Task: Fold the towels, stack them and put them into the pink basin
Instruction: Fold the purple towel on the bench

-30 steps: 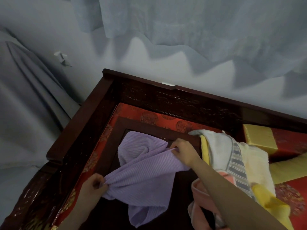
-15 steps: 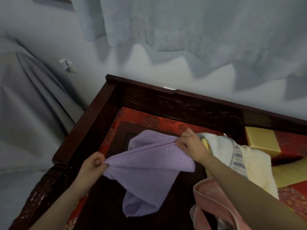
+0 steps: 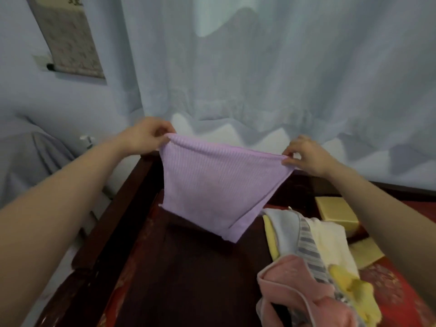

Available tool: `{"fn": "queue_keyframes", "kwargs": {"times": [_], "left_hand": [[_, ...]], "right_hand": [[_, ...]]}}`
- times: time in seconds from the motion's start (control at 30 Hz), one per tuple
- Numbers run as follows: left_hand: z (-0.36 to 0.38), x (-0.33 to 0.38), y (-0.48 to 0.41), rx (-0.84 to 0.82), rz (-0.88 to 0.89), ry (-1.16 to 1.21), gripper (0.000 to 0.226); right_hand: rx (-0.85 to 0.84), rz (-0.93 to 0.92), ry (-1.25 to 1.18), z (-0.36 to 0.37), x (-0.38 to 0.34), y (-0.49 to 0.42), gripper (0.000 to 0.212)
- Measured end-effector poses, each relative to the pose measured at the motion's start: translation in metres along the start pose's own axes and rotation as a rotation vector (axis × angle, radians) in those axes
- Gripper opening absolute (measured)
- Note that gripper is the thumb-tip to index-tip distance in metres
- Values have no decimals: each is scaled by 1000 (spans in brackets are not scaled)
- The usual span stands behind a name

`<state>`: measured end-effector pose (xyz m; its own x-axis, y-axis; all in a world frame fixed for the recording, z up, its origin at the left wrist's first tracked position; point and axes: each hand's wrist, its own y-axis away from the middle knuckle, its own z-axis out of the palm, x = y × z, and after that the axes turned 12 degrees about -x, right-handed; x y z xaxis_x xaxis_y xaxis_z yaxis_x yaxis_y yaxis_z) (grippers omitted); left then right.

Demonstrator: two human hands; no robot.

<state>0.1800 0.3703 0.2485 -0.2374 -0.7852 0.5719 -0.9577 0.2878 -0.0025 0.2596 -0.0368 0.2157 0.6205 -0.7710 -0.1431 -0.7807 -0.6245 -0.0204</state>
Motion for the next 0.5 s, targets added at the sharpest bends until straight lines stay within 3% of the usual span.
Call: {"fn": "queue_keyframes", "kwargs": {"times": [0.13,0.23,0.33,0.43,0.5], "left_hand": [[-19,29,-11,175,18,88,26],[-18,45,-13,372,-44,331,31],[-5,64,-14,488,-114,360,28],[24,84,-15,362,-119,470,30],[52,95,-17,175,-98,484,10]], "right_hand": [[88,81,-30,-14,-1,9,7],[197,159,-256,-17,-15,14,9],[232,141,-471,-11,-36,10,7],[265,96,-637,-6,-61,2,10],[256,78,-741,-4,-77,-2,12]]}}
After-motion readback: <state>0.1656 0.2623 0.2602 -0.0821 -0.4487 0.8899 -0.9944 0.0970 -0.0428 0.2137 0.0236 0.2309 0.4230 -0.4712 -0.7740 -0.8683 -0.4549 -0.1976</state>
